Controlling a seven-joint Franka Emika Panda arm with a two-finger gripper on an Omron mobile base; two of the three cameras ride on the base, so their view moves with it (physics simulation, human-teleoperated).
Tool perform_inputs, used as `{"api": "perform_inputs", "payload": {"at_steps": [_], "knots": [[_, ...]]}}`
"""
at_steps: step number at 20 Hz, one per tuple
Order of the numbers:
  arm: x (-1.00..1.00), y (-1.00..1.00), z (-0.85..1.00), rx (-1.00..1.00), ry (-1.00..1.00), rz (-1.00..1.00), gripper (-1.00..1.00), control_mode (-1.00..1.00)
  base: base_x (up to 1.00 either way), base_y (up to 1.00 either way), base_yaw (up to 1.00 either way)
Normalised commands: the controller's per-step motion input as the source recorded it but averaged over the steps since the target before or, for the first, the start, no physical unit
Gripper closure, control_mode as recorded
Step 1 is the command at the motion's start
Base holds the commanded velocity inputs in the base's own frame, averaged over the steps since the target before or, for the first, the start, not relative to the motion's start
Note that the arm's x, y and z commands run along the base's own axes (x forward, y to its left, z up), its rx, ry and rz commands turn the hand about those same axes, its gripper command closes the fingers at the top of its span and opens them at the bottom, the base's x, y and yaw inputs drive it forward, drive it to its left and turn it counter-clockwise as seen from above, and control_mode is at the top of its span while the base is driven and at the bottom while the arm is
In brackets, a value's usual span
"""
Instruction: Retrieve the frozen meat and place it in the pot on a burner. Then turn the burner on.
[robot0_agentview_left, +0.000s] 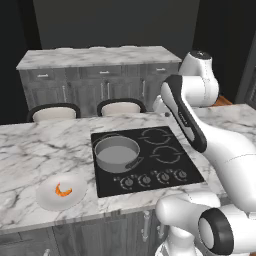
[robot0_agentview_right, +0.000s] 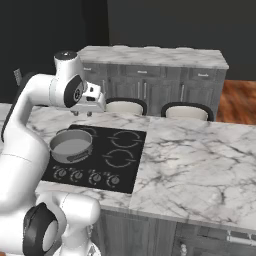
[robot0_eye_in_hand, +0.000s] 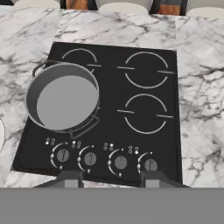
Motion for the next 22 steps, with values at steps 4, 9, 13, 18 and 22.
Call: {"api": "perform_inputs", "payload": {"at_steps": [4, 9, 13, 18, 22], "knots": [[0.00, 0.24, 0.00, 0.00, 0.00, 0.00, -1.00, -1.00, 0.00, 0.00, 0.00], [0.00, 0.72, 0.00, 0.00, 0.00, 0.00, -1.00, -1.00, 0.00, 0.00, 0.00], [0.00, 0.99, -0.07, 0.00, 0.02, 0.09, -1.00, -1.00, 0.00, 0.00, 0.00], [-0.11, 1.00, -0.14, -0.10, 0.01, 0.27, -1.00, -1.00, 0.00, 0.00, 0.00], [-0.05, 0.89, -0.07, -0.03, 0.02, 0.23, -1.00, -1.00, 0.00, 0.00, 0.00]]}}
